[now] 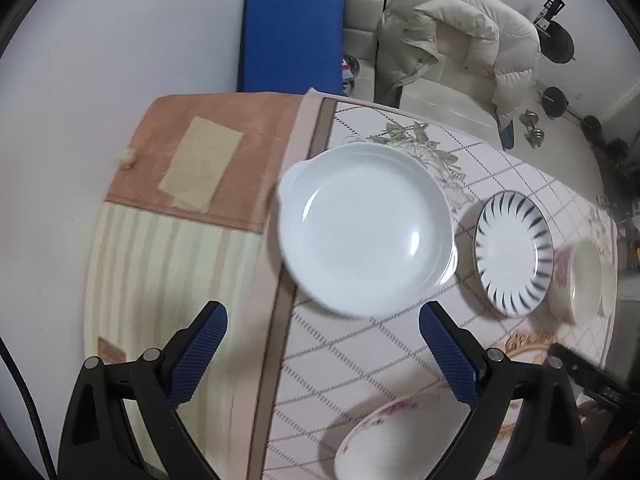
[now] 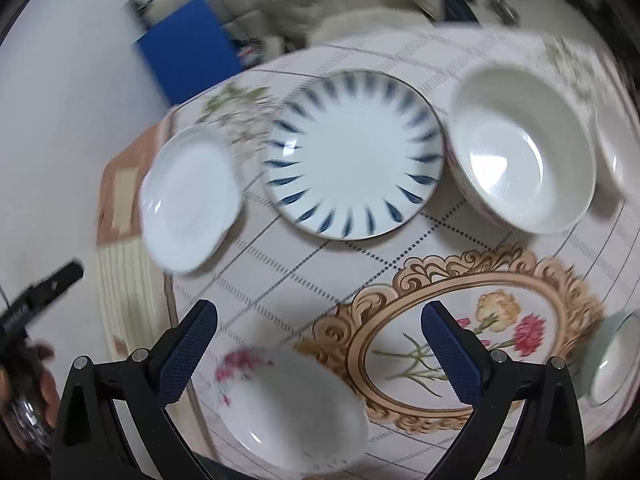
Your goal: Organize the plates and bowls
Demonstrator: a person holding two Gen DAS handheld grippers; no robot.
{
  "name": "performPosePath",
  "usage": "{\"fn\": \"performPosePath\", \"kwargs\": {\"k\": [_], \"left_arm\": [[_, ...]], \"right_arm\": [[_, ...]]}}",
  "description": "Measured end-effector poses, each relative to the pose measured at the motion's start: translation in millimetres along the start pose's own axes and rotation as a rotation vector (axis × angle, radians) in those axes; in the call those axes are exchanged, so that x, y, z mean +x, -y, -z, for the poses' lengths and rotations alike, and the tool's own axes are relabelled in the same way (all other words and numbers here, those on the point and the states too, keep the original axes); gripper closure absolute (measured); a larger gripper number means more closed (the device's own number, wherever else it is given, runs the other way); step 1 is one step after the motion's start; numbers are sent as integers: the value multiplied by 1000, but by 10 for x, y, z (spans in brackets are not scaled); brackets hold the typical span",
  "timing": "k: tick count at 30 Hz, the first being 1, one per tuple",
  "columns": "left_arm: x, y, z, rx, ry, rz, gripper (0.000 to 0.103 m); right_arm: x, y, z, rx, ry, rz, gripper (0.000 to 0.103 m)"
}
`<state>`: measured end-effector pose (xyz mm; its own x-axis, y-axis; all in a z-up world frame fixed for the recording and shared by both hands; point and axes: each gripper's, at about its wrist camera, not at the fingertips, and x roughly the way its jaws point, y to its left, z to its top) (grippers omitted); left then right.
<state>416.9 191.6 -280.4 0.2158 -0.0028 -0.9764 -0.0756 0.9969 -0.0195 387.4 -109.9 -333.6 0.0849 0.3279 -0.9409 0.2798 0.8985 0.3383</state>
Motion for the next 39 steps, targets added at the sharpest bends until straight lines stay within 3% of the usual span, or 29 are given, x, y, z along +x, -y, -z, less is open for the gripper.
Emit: {"fn": "performPosePath", "kwargs": {"k": [3, 5, 10, 17, 22, 25, 29, 34, 36, 39], "left_arm": [[202, 253, -295, 77, -50, 26, 11], [316, 419, -493, 137, -59, -7, 14], [572, 557, -924, 261, -99, -47, 14], [1040, 282, -1340, 400, -195, -57, 14], [1415, -61, -1494, 375, -299, 28, 14], [1611, -228, -1498, 333, -342, 116, 14], [1848, -332, -1415, 313, -391, 206, 15], [1857, -335, -1387, 335, -375, 265, 13], [1852, -344, -1375, 342, -368, 266, 17], [1807, -335, -1350, 369, -352, 249, 39]], "right_arm": [[260, 274, -92, 148, -42, -60, 0], [335, 282, -89, 167, -46, -105, 0], [536, -59, -201, 143, -86, -244, 0], [879, -562, -462, 151, -132, -290, 0], [1159, -806, -529, 158, -174, -284, 0], [1329, -916, -530, 162, -203, -291, 2], [1481, -994, -528, 165, -209, -272, 11], [1679, -1079, -542, 165, -223, -260, 27], [1696, -1106, -542, 161, -212, -260, 31], [1748, -1192, -525, 140, -214, -253, 36]]}}
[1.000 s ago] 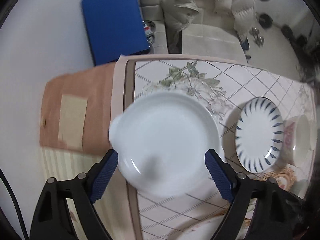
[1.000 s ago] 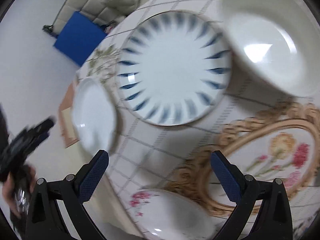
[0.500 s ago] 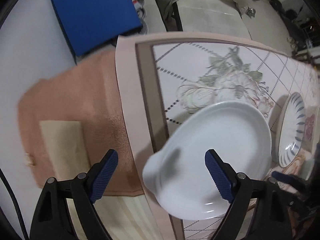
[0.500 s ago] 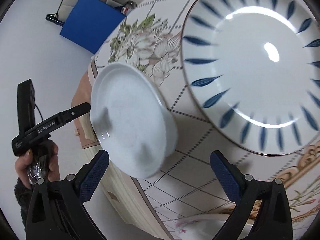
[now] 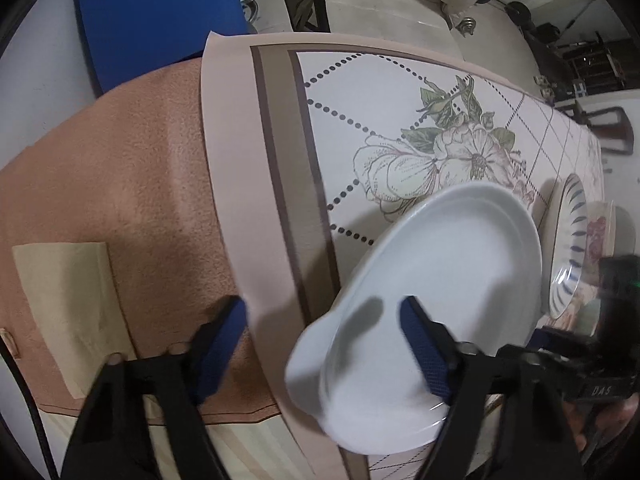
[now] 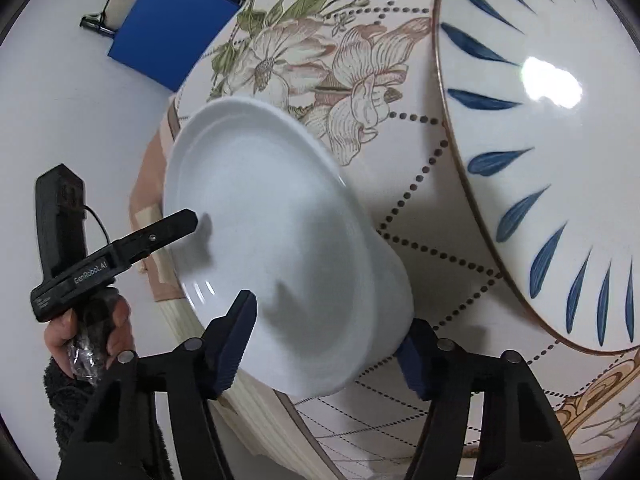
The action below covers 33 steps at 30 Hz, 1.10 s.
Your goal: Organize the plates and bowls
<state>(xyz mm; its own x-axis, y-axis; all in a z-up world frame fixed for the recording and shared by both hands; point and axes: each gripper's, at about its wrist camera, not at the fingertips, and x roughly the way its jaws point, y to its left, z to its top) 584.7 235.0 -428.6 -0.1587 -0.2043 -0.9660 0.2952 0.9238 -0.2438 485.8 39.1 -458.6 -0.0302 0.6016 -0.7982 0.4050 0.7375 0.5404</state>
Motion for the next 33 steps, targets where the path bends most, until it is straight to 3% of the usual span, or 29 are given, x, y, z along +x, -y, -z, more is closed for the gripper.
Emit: {"fn": "performPosePath", "kwargs": {"k": [2, 9, 12, 14, 18, 24, 27, 33], "left_arm": [[-11, 4, 22, -7, -10, 41, 65], [-20, -43, 29, -17, 6, 51, 65], [-26, -125, 49, -42, 10, 106, 65], [-11, -176, 47, -64, 11, 153, 65], [-1, -245, 48, -84, 5, 224, 65], [-35, -96, 59, -51, 16, 136, 64], [-49, 16, 108, -16, 54, 23, 74], [-81, -42, 242, -52, 99, 25, 76]], "right_arm": [[23, -18, 16, -6, 3, 4, 37], [-9, 37, 17, -18, 22, -9, 52], [-75, 146, 24, -10, 47, -25, 74], [-68, 273, 9, 11, 50, -73, 83], [-6, 379, 30, 27, 44, -159, 85], [-3, 394, 3, 38, 42, -177, 85], [-9, 390, -13, 18, 49, -147, 93], [-85, 368, 21, -26, 77, -114, 92]]}}
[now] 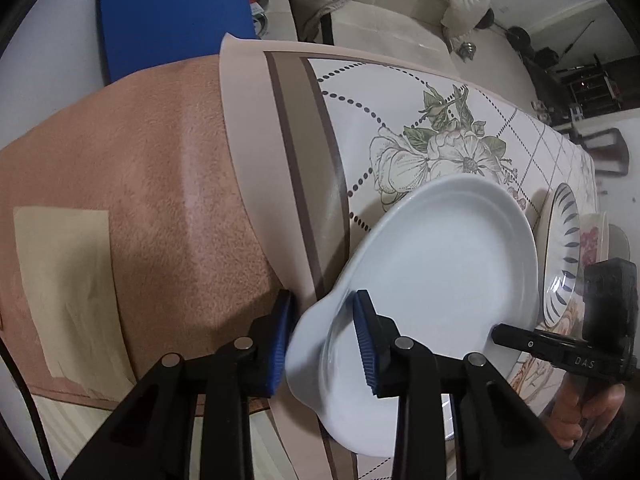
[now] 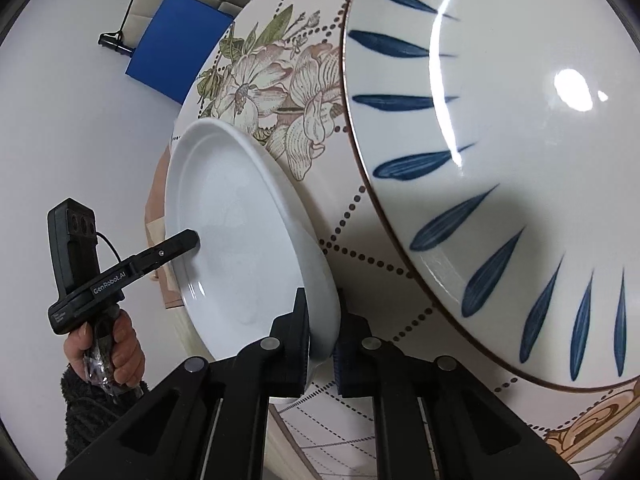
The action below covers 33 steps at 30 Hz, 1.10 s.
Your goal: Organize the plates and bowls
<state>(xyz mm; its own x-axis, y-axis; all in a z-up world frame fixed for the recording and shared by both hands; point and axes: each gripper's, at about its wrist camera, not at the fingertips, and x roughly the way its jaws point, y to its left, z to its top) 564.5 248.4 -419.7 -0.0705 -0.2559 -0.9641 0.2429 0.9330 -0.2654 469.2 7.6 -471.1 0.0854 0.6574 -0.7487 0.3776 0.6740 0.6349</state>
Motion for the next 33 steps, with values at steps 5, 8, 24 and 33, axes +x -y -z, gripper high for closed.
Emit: {"fn": "performPosePath", "kwargs": {"k": [5, 8, 24, 33], "left_arm": [[-17, 46, 151, -1, 19, -11, 78], [-63, 66, 258, -7, 31, -10, 79], [-433, 254, 790, -65, 130, 40, 81], [-518, 485, 1117, -89, 144, 54, 81]], "right_arm": [[-45, -34, 5, -35, 1, 14, 92], [-114, -99, 14, -70, 10, 29, 92], [-581, -240, 229, -181, 42, 17, 92], [-839, -41, 528, -205, 43, 11, 92]]}}
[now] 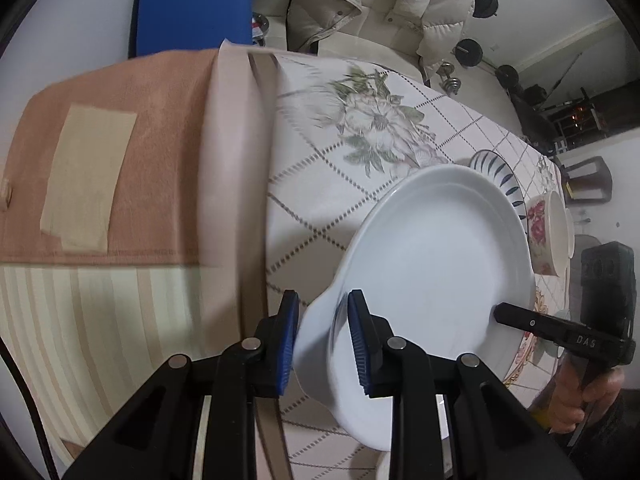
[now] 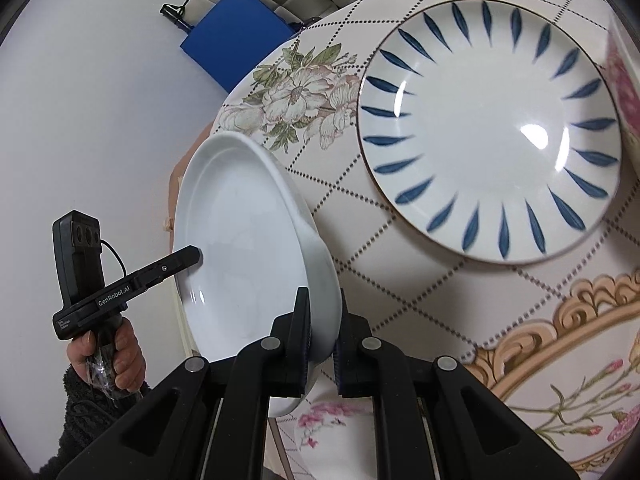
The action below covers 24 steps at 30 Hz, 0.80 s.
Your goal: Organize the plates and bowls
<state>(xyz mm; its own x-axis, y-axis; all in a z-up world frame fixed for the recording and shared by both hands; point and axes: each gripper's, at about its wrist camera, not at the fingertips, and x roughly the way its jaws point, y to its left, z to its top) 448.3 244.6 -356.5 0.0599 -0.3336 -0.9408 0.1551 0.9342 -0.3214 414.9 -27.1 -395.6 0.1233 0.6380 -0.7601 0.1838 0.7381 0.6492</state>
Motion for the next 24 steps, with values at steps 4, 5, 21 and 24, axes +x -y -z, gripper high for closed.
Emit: {"fn": "performPosePath", "kwargs": {"k": [4, 5, 21, 24], "left_arm": [[-30, 58, 181, -21, 8, 0, 81], [-42, 81, 227, -20, 11, -2, 81], [-9, 602, 1385, -84, -14, 41, 81], [48, 643, 1585, -106, -29, 44, 81]], "right_arm": [[-128, 34, 169, -11, -1, 3, 92], [-158, 44, 210, -15, -2, 3, 92], [-734, 528, 1266, -16, -47, 31, 93], [-764, 637, 1475, -11, -68, 39, 93]]}}
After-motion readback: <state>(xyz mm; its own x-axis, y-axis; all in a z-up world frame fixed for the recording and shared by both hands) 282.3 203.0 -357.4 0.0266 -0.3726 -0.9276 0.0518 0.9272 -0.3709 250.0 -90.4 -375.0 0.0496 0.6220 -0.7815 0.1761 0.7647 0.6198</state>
